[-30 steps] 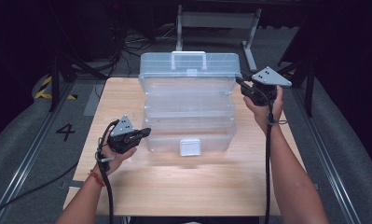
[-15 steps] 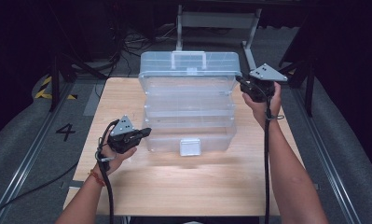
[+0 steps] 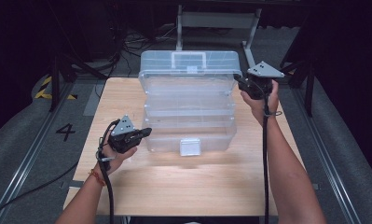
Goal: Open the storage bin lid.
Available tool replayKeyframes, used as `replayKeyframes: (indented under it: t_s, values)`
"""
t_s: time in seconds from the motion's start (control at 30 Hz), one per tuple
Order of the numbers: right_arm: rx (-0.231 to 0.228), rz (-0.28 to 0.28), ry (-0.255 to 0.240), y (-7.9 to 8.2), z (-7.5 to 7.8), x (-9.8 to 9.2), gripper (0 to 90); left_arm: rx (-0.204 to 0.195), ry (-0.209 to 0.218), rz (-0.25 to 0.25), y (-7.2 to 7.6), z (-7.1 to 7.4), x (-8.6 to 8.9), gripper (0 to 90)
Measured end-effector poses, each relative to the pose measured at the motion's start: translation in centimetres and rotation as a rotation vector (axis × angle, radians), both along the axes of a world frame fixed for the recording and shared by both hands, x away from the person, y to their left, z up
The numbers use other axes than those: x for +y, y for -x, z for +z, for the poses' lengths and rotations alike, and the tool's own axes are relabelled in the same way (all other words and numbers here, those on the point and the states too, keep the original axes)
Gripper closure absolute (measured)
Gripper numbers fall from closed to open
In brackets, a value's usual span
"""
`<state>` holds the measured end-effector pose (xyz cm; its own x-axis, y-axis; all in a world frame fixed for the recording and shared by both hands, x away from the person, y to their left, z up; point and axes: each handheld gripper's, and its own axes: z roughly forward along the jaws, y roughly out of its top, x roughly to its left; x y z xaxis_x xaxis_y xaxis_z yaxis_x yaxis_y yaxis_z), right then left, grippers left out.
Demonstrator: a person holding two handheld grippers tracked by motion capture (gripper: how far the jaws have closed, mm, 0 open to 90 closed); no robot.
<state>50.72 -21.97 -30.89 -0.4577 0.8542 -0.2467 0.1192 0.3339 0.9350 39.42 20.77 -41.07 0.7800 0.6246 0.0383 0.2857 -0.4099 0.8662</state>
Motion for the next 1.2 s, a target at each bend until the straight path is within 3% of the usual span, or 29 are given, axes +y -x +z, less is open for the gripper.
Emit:
replayKeyframes:
  t_s: [0.33,0.8,1.2]
  values:
    - [0.034,-0.003,-0.003,-0.8,-0.8,0.2,71.3,-0.004,0.000,-0.001,-0.1,0.0,-0.1,89.6]
    - [0.038,-0.015,-0.003,-1.8,-2.1,0.4,70.5,-0.004,-0.005,-0.008,-0.2,-0.1,-0.1,89.6]
    - [0.057,-0.014,0.031,-2.6,-2.3,0.6,70.1,-0.003,-0.003,-0.011,-0.3,-0.1,0.0,89.6]
